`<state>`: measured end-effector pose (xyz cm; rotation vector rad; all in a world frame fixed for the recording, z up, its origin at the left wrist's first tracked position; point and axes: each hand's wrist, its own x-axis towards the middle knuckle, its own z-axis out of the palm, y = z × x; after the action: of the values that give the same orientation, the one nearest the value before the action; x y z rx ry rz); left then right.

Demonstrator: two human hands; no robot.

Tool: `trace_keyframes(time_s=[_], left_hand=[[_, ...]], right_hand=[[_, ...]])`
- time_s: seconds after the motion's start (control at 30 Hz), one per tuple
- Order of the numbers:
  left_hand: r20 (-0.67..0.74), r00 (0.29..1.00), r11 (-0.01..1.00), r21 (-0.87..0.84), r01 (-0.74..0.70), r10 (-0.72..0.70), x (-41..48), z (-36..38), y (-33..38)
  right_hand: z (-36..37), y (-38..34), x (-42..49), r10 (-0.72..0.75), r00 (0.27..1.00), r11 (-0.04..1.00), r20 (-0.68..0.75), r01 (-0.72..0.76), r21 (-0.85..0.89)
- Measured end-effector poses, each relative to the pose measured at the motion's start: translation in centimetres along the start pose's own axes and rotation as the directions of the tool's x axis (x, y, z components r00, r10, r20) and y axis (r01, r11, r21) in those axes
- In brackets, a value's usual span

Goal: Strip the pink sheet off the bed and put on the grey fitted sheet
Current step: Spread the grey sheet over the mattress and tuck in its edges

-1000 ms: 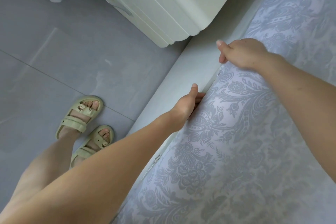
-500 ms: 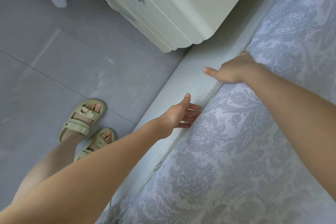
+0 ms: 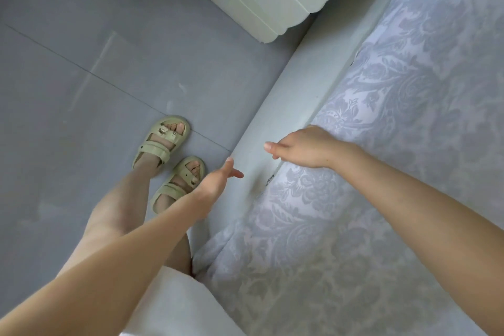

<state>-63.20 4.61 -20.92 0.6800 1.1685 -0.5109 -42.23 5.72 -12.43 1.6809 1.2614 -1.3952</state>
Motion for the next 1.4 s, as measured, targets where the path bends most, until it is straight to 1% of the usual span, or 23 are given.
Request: trace_keyframes(time_s=[0.07,0.13,0.2,0.33,0.47,0.57,0.67,0.73,0.83,0.9,0.93,1.0,1.07,1.13,1.23,1.27,1.3,1.37,1.4], left_hand=[[-0.031,1.000,1.000,0.014,-0.003,0.003,-1.1,-1.2,-2.6],[-0.058,0.998,1.000,0.010,-0.009,0.009,-2.3,-2.1,-4.9],[-0.061,0.998,0.999,0.032,-0.016,0.018,-3.6,-2.8,-6.7],[-0.009,1.000,0.996,0.087,0.000,0.000,-5.6,-3.3,-10.1],[0.044,0.999,0.995,0.095,-0.003,-0.002,-6.8,-3.4,-13.5],[0.112,0.994,0.998,0.059,-0.013,0.006,-7.1,-3.2,-15.5],[0.135,0.990,0.998,0.048,-0.036,0.030,-6.6,-2.8,-16.6],[0.157,0.987,0.998,0.054,-0.035,0.026,-5.9,-2.4,-17.2],[0.236,0.972,1.000,0.019,-0.023,0.018,-5.0,-1.7,-18.4],[0.263,0.965,1.000,-0.019,-0.024,0.028,-4.7,-1.6,-19.3],[0.255,0.966,0.999,-0.036,-0.036,0.044,-4.7,-1.6,-19.8],[0.223,0.971,0.995,-0.074,-0.066,0.081,-5.0,-1.5,-20.5],[0.185,0.976,0.990,-0.096,-0.100,0.117,-5.7,-1.3,-20.8],[0.196,0.969,0.985,-0.111,-0.133,0.153,-6.4,-1.1,-21.3],[0.285,0.942,0.982,-0.125,-0.145,0.175,-7.9,-0.3,-21.9],[0.291,0.938,0.980,-0.122,-0.158,0.187,-8.3,0.0,-21.9],[0.252,0.943,0.976,-0.086,-0.202,0.217,-8.1,0.1,-21.8],[0.134,0.941,0.946,0.053,-0.320,0.311,-7.4,-0.1,-21.0],[0.123,0.931,0.932,0.072,-0.354,0.344,-7.1,-0.3,-20.4]], right_hand=[[3.1,-2.4,-0.4,-0.057,0.997,0.993,0.057,0.062,-0.098],[5.6,-4.2,-1.1,-0.081,0.993,0.981,0.081,0.094,-0.170],[7.4,-5.6,-1.5,-0.068,0.995,0.974,0.070,0.082,-0.209],[10.0,-7.0,-0.8,-0.011,0.999,0.948,0.030,0.020,-0.317],[10.4,-8.5,-0.6,0.094,0.995,0.957,0.041,-0.079,-0.279],[10.7,-9.3,-0.8,0.162,0.983,0.954,0.083,-0.134,-0.268],[11.7,-10.7,-0.5,0.217,0.967,0.953,0.135,-0.180,-0.243],[13.1,-11.9,0.2,0.216,0.959,0.942,0.186,-0.155,-0.297],[15.8,-13.0,0.7,0.228,0.940,0.901,0.254,-0.104,-0.420],[17.0,-13.4,1.0,0.260,0.926,0.885,0.273,-0.116,-0.450],[17.3,-13.7,1.1,0.277,0.918,0.891,0.283,-0.136,-0.432],[17.2,-14.4,1.2,0.301,0.895,0.926,0.330,-0.190,-0.327],[16.9,-14.6,0.5,0.284,0.883,0.949,0.374,-0.203,-0.243],[16.4,-14.1,-1.3,0.268,0.885,0.959,0.380,-0.207,-0.194],[16.1,-13.0,-5.0,0.293,0.893,0.949,0.341,-0.226,-0.222],[16.2,-12.8,-5.9,0.296,0.896,0.943,0.330,-0.220,-0.248],[16.2,-12.7,-6.6,0.295,0.898,0.940,0.327,-0.211,-0.270],[16.2,-12.9,-6.9,0.296,0.898,0.935,0.326,-0.204,-0.289],[16.2,-13.1,-6.6,0.303,0.899,0.933,0.318,-0.212,-0.291]])
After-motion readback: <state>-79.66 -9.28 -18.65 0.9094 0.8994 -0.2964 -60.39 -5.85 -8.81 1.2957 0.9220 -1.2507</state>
